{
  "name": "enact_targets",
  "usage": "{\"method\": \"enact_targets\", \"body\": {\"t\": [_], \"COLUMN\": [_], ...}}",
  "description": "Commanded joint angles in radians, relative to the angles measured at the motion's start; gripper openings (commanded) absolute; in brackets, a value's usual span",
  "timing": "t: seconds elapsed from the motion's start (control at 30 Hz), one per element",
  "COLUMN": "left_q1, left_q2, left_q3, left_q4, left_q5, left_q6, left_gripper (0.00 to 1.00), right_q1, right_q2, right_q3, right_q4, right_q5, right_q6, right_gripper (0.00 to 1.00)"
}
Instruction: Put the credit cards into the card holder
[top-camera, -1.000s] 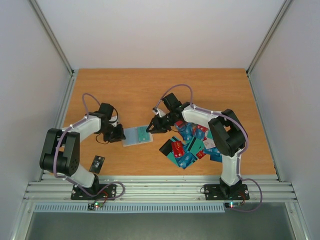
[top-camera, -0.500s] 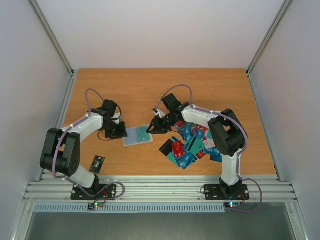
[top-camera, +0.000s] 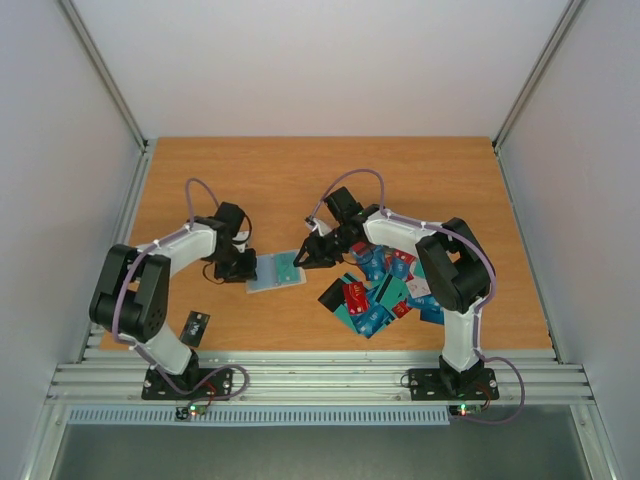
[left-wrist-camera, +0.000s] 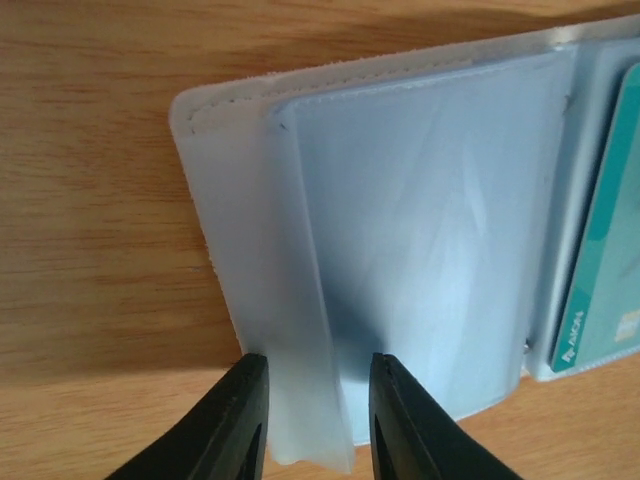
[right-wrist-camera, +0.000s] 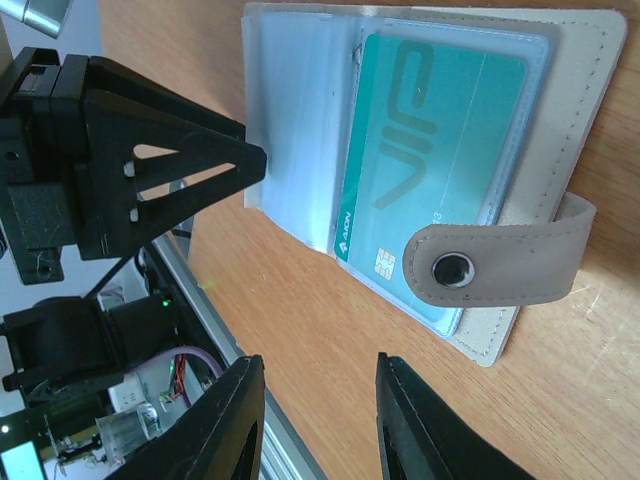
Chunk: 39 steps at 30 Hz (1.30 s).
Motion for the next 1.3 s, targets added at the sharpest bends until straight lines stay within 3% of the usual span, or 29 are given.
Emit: {"method": "enact_targets", "body": {"t": [0.0,0.33,0.77,1.07,1.27], "left_q1": [-0.021,-0.048,-0.053,-0.054,-0.055], "left_q2": [0.032,0.031,-0.029,-0.029,0.003], "left_q3": [0.039,0.066,0.171,0.199,0.213], "left_q4": [-0.018,-0.038,-0.143,-0.057,-0.039], "left_q5": [-0.049,-0.078,-0.088,0.121,0.168], "left_q6": [0.005,0.0,-0.003,-0.034,-0.033], "left_gripper": [0.29,0.05,0.01,0.01,0.02], "right_q1": [0.003,0.001,-0.007,-0.024,-0.044], "right_q2": [0.002,-0.012,-0.018,-0.033,-0.055], "right_q3": [0.012,-0.002,-0.005,-0.023,-0.054], "right_q4": [-0.007,-0.01,-0.012,0.001,0.027], "right_q5": [-0.002,0.0,-0.001,0.003,-0.001], "right_q6": [-0.021,-0.029,-0.032,-0.015,0.0], "right_gripper": [0.32,0.32,0.32,0.32,0.32]}}
